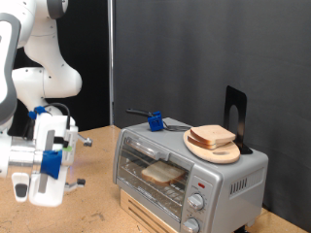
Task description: Make a piece of toast with the oven
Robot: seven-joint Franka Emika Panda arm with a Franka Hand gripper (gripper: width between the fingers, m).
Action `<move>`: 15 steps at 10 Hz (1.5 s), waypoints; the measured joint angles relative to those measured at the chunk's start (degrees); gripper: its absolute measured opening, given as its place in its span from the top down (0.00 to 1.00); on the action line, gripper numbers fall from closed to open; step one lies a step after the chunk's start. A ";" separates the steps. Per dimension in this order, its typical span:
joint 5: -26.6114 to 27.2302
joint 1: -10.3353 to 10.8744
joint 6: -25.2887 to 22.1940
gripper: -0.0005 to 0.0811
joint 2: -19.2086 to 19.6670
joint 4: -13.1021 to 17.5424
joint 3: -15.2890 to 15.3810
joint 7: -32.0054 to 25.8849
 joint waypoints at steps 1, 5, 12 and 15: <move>1.12 0.06 0.65 0.00 1.81 1.51 0.53 0.00; -6.24 0.02 -5.92 0.00 4.35 5.57 1.09 1.89; 2.01 1.15 0.38 0.00 17.37 19.74 5.89 4.75; 1.91 1.12 -1.33 0.00 17.75 19.76 6.11 6.39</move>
